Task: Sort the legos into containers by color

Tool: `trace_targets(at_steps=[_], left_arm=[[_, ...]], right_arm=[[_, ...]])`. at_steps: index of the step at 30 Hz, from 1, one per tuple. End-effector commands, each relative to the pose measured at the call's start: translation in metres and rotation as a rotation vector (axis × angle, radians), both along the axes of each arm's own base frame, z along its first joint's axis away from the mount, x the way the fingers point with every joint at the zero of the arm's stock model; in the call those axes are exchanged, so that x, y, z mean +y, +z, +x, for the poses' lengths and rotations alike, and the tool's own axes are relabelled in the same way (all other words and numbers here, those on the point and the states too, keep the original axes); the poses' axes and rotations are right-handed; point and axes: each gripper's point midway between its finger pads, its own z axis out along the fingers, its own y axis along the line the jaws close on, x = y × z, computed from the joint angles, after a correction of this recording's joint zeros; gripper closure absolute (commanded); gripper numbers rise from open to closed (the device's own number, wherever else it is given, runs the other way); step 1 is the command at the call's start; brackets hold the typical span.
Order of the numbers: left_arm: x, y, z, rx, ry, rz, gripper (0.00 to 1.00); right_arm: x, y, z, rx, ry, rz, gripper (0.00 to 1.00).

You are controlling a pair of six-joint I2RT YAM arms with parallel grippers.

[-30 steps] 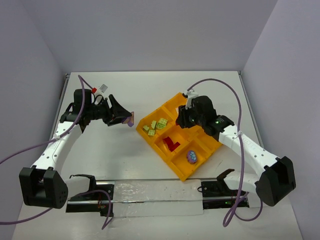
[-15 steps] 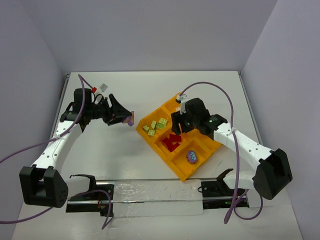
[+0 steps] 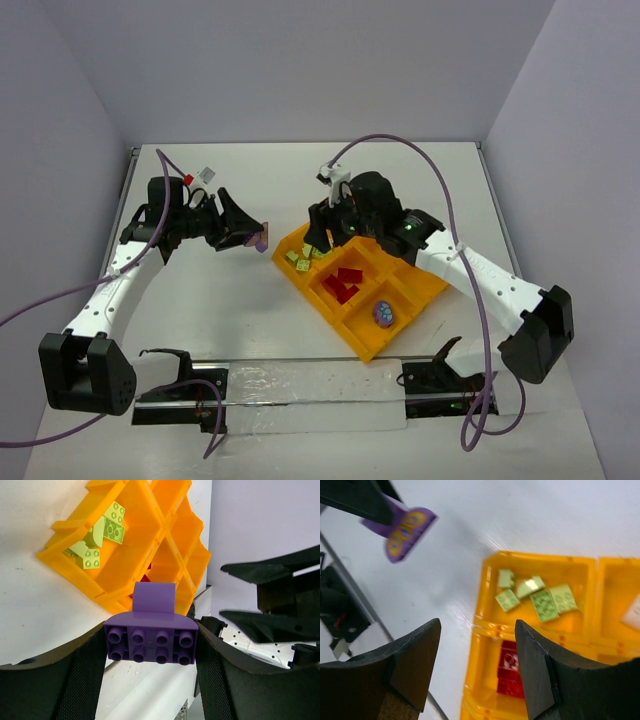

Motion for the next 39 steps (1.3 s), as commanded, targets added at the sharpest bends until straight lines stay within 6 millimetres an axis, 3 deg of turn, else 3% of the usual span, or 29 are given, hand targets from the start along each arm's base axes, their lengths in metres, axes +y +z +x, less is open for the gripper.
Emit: trace_targets(at_steps=[1, 7, 24, 30, 39], left_arm=[[0.005, 0.028, 0.013, -0.089, 0.064, -0.006, 1.0], [0.006, 0.031, 0.016, -0.075, 0.149, -0.062, 1.0], [0.011, 0.035, 0.018, -0.096, 0.198, -0.06, 1.0], [0.011, 0.033, 0.017, -0.092, 0.196, -0.058, 1.0], [0.011, 0.035, 0.017, -0.099, 0.192, -0.056, 1.0]], right_arm=[[0.041, 0.035, 0.002, 0.008, -0.019, 0.173, 0.32], [0.064, 0.05, 0.002, 0.088, -0.042, 0.319, 0.32], [0.119, 0.029, -0.001, 0.15, 0.072, 0.303, 0.33], [0.129, 0.026, 0.002, 0.136, 0.097, 0.296, 0.41], [0.139, 0.021, 0.01, 0.133, 0.11, 0.274, 0.63]])
